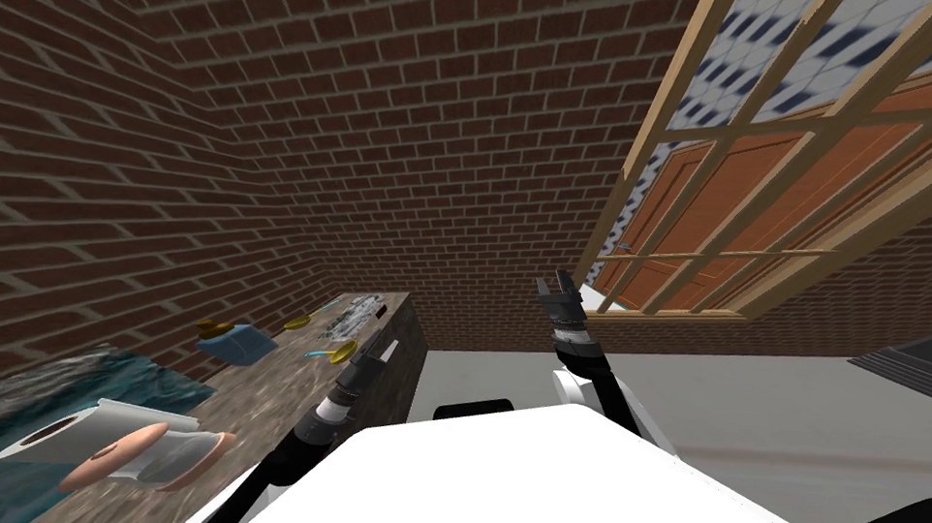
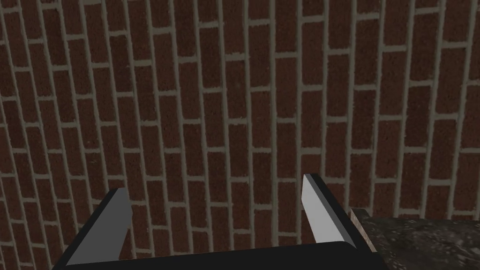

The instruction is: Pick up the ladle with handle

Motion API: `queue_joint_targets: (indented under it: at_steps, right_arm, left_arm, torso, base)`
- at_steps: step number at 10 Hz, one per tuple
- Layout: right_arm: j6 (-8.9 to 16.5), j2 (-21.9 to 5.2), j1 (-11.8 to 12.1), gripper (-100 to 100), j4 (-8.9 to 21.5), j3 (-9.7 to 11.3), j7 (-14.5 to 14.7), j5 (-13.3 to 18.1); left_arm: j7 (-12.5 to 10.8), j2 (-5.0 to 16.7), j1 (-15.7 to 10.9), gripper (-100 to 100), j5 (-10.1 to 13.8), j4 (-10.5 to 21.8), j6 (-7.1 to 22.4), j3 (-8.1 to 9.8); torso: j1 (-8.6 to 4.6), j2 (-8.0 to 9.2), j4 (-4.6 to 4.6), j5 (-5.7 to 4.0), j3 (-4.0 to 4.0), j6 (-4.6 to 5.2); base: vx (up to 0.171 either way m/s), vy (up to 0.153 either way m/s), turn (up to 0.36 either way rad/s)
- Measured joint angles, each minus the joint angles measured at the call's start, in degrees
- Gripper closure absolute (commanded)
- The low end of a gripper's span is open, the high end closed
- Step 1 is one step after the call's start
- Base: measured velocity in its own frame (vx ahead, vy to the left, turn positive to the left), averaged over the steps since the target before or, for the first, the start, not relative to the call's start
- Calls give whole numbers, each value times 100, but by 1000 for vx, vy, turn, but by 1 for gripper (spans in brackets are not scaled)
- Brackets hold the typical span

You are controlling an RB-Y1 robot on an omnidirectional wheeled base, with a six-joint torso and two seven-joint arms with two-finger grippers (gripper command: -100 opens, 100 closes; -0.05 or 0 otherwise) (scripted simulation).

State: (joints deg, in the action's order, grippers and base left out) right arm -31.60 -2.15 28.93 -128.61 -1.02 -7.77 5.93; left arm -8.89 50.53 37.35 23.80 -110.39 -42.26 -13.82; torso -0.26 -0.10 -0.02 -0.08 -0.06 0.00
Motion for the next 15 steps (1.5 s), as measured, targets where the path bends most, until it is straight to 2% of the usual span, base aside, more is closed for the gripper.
queue_joint_targets:
  at_steps: [5,8,11,15]
  right_arm:
    - [0,0,0,0,0,0,0,0]
    - [0,0,0,0,0,0,0,0]
    - [0,0,0,0,0,0,0,0]
    - [0,0,0,0,0,0,0,0]
  left_arm:
    - [-333,864,208,-100,311,444,-171,-240]
    - [-494,1346,330,-100,426,714,-269,-381]
    - [-735,1885,426,-100,553,1117,-366,-539]
    - [-916,2455,598,-100,641,1524,-410,-755]
  torso:
    - [-1,-2,0,1,-1,1]
    - [10,1,0,2,1,0]
    - [7,-1,0,2,0,0]
    - [14,3,1,4,2,1]
  base:
    - [35,-66,-42]
    - [32,-53,-67]
    - [32,-51,-50]
    - [28,-34,-65]
